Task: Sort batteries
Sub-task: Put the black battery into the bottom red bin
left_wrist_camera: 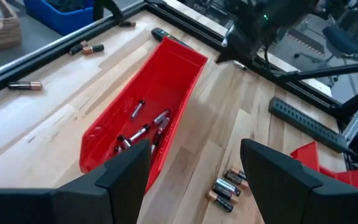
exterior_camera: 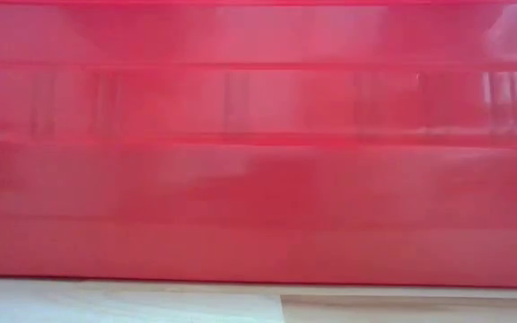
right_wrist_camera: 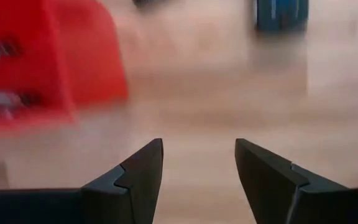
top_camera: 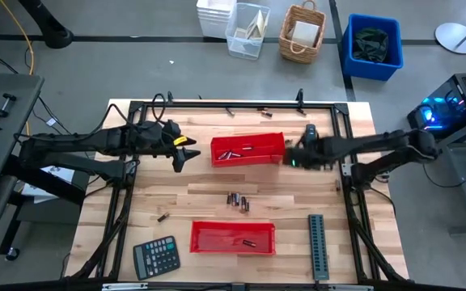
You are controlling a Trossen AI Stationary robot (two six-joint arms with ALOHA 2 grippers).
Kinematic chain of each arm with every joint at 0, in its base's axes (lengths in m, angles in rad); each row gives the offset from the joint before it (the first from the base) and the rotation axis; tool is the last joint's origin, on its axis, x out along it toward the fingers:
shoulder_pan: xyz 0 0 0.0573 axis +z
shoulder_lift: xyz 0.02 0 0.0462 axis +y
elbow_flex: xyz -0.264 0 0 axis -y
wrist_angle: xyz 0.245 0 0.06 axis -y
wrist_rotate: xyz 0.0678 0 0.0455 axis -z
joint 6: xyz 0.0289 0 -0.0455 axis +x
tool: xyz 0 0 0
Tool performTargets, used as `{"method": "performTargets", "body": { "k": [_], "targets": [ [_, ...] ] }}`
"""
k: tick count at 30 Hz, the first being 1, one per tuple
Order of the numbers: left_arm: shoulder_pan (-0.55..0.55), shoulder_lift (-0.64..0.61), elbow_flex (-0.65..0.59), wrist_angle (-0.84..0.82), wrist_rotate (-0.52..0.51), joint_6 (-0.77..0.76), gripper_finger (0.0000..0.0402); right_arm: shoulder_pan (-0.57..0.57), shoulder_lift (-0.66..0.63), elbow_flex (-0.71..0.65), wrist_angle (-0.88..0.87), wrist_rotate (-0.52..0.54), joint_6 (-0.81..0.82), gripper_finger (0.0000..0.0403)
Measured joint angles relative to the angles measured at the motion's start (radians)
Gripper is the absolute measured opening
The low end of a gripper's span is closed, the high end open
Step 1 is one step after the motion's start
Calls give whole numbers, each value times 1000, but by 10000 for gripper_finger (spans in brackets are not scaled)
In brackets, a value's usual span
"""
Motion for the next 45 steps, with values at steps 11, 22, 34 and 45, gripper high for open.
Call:
{"method": "performTargets", "body": {
  "k": [11, 22, 34, 45],
  "targets": [
    [2, 0, 13, -24, 64, -72, 241, -559, 32, 265, 89, -139, -674, 197],
    [9, 0, 13, -23, 78, -62, 241, -710, 341, 282, 218, -367, -709, 197],
    [47, 0, 13, -24, 72, -225, 241, -737, 534, 281, 288, -419, -636, 197],
    [94, 0, 13, -24, 94, -148, 241, -712, 534, 281, 342, -344, -288, 197]
  ]
}}
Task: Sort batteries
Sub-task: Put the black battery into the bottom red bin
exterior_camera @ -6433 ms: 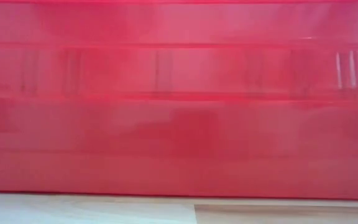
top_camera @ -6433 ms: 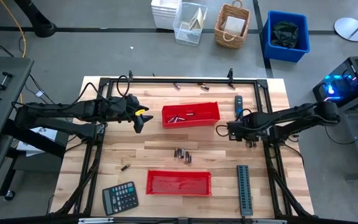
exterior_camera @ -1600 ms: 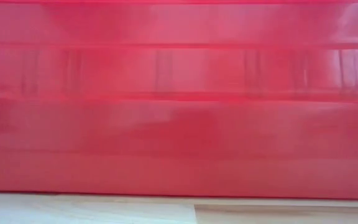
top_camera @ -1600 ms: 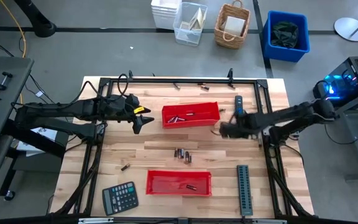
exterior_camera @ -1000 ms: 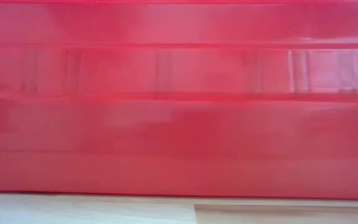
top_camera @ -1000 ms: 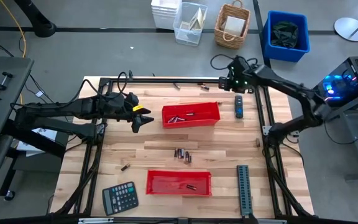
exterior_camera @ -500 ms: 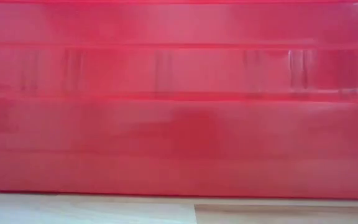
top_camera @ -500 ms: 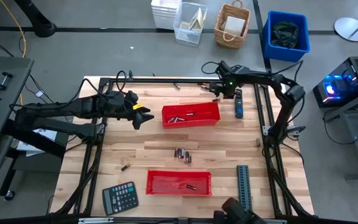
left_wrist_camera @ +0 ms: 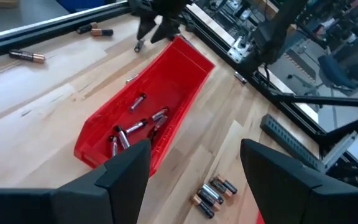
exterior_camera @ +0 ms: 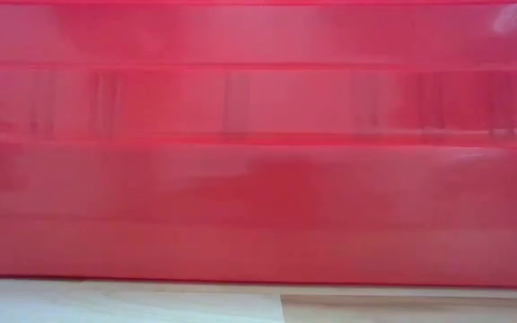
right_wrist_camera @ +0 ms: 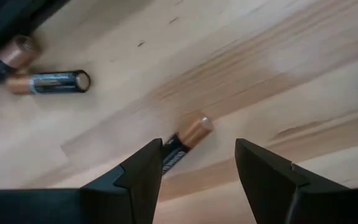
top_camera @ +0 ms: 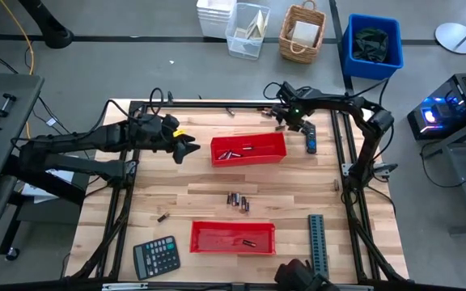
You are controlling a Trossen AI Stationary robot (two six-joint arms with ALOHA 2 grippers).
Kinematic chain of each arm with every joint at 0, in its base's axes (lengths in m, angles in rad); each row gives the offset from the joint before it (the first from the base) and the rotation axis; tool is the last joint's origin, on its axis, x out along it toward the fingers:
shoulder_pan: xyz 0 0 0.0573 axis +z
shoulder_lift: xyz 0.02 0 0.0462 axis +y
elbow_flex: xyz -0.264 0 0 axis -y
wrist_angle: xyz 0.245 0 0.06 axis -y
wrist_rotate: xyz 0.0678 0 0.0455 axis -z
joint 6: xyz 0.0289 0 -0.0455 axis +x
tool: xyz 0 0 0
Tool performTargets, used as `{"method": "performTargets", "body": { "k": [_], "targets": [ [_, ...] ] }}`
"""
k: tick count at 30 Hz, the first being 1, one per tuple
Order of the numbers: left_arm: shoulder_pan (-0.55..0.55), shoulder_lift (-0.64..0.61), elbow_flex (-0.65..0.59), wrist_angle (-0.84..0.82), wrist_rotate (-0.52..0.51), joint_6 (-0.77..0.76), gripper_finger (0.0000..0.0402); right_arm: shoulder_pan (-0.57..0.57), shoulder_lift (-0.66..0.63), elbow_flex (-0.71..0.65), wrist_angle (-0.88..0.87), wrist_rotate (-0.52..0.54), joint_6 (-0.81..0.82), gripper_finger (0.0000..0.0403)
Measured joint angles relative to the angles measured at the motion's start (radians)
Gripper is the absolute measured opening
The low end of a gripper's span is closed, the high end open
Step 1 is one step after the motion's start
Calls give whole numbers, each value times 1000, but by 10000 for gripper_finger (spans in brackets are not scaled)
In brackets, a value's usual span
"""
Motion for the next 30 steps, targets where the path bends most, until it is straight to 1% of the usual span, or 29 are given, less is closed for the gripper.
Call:
{"method": "performTargets", "body": {
  "k": [5, 9, 13, 16, 17, 19, 23, 24, 28, 30],
  "targets": [
    [14, 0, 0, -18, 82, 9, 241, 36, 38, 1, 18, -10, 123, 197],
    [15, 0, 0, -67, 116, 10, 241, 63, 72, 6, 12, 3, 163, 197],
    [15, 0, 0, -117, 117, 12, 241, 71, 77, 6, -10, 30, 150, 197],
    [15, 0, -1, -134, 117, 27, 241, 52, 79, 6, -34, 6, 63, 188],
    [15, 0, -1, -135, 117, 28, 241, 49, 79, 6, -49, 3, 38, 180],
    [15, 0, -1, -139, 117, 28, 241, 50, 79, 7, -76, 10, -19, 149],
    [15, 0, -1, -139, 116, 29, 241, 51, 80, 7, -125, 30, -180, 40],
    [15, 0, -1, -137, 116, 29, 241, 51, 77, 7, -138, 33, -212, 32],
    [30, 0, -1, -135, 115, 26, 241, 52, 50, 0, -162, 83, -240, 32],
    [41, 0, -1, -128, 115, 16, 241, 46, 28, -4, -173, 114, -281, 32]
  ]
}}
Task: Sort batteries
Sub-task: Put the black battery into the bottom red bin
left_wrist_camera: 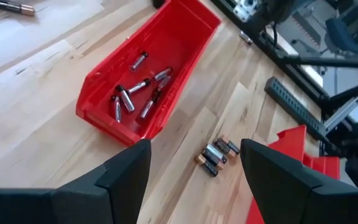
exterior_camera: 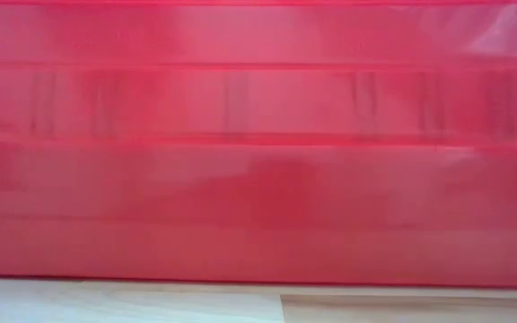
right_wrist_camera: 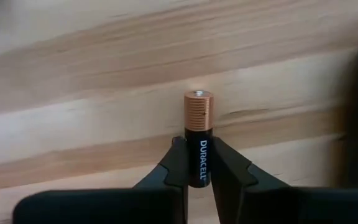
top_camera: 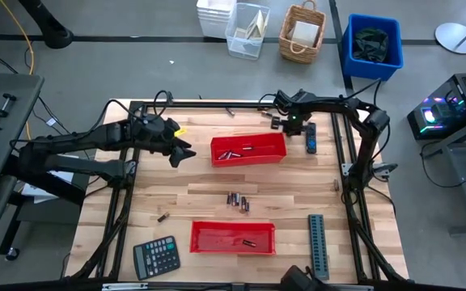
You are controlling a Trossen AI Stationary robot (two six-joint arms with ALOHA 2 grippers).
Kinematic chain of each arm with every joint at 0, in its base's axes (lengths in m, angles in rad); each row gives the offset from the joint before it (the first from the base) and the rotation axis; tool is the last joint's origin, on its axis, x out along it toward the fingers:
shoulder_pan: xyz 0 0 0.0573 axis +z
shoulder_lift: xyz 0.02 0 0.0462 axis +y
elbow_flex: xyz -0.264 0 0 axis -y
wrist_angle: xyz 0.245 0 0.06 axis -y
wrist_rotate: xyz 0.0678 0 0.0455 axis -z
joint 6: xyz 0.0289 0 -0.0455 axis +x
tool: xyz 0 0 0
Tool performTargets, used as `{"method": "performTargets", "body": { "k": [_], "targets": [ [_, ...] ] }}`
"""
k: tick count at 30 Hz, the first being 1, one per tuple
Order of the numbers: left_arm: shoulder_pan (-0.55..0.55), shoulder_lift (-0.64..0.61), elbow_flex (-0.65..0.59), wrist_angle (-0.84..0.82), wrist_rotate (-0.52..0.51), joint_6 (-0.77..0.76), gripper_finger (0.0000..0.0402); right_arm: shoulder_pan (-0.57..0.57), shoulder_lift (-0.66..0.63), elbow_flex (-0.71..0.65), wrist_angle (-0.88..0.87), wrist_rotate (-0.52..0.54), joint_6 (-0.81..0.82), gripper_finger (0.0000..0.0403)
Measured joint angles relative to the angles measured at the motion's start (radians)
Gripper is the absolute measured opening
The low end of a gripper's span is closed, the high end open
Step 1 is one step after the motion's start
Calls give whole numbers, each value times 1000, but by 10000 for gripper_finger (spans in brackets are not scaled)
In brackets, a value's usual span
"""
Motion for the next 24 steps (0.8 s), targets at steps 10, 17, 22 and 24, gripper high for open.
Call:
{"method": "performTargets", "body": {
  "k": [10, 17, 22, 24],
  "targets": [
    [69, 0, 0, 33, -1, -15, 241, 1, -225, 0, 32, 97, -145, 32],
    [124, 0, 0, 47, -1, -36, 241, 159, -417, 2, 108, -26, -237, 32],
    [151, 0, 0, 71, 6, -47, 241, 327, -410, 4, 207, -107, -226, 32],
    [158, 0, 0, 73, 15, -59, 241, 360, -377, 4, 245, -111, -226, 32]
  ]
}}
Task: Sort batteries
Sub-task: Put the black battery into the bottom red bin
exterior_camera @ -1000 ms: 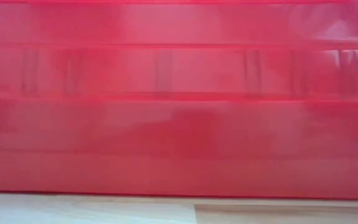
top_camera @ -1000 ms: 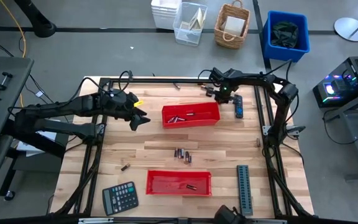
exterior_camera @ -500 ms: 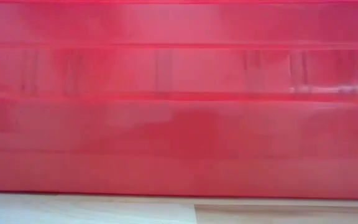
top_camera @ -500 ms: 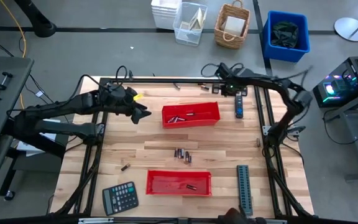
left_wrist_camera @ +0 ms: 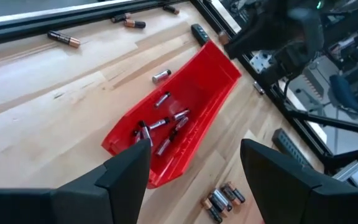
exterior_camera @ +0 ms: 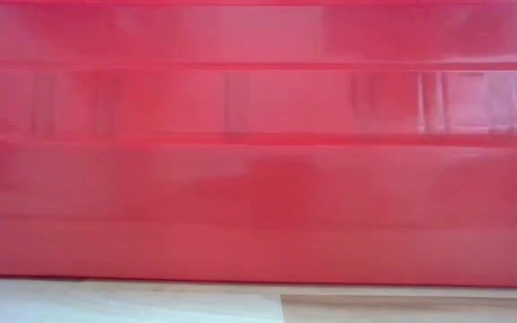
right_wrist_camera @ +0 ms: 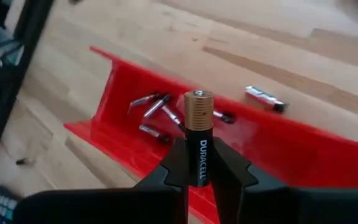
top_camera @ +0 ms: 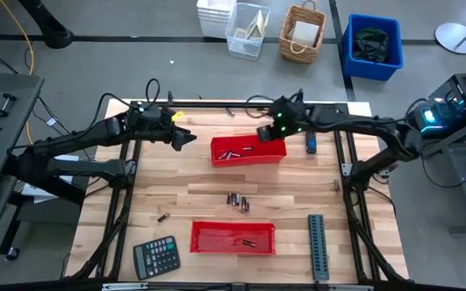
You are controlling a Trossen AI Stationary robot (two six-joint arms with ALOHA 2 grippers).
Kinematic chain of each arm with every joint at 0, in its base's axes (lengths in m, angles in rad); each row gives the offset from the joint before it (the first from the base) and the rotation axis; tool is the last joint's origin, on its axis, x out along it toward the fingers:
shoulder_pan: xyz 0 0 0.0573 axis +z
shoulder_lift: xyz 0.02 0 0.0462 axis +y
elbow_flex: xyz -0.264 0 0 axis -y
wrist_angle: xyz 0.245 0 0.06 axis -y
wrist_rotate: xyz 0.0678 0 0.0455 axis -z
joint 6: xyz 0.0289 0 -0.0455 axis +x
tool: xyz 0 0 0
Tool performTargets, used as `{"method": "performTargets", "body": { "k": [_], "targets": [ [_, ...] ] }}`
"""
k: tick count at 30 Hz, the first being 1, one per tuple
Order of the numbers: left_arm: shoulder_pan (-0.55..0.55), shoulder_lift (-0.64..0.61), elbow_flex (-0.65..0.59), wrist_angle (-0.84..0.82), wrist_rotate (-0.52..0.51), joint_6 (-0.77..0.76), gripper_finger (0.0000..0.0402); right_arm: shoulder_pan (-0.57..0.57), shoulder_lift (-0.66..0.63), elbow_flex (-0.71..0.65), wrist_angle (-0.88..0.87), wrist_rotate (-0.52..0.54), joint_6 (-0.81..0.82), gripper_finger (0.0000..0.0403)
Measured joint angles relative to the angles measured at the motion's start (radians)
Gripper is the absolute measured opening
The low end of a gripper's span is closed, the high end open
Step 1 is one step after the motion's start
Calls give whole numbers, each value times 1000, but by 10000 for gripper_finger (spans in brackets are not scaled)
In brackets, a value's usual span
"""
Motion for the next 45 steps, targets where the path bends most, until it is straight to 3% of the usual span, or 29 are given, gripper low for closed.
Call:
{"method": "performTargets", "body": {
  "k": [6, 20, 30, 36, 41, 45],
  "targets": [
    [2, 0, 0, -3, 18, -1, 241, 15, 74, 0, 42, -13, 26, 35],
    [2, 0, 0, -5, 53, 26, 241, 67, 65, 0, 52, -76, 27, 32],
    [19, 0, 0, 27, -16, 161, 241, 52, 51, 14, 94, -63, 2, 32],
    [98, 14, 1, 89, -25, 343, 241, -20, 49, 72, 148, -49, -91, 32],
    [158, 19, 1, 42, -24, 259, 241, -113, 50, 107, 148, -166, -285, 32],
    [159, 16, 1, -38, -12, 60, 241, -197, 51, 111, 142, -315, -265, 32]
  ]
}}
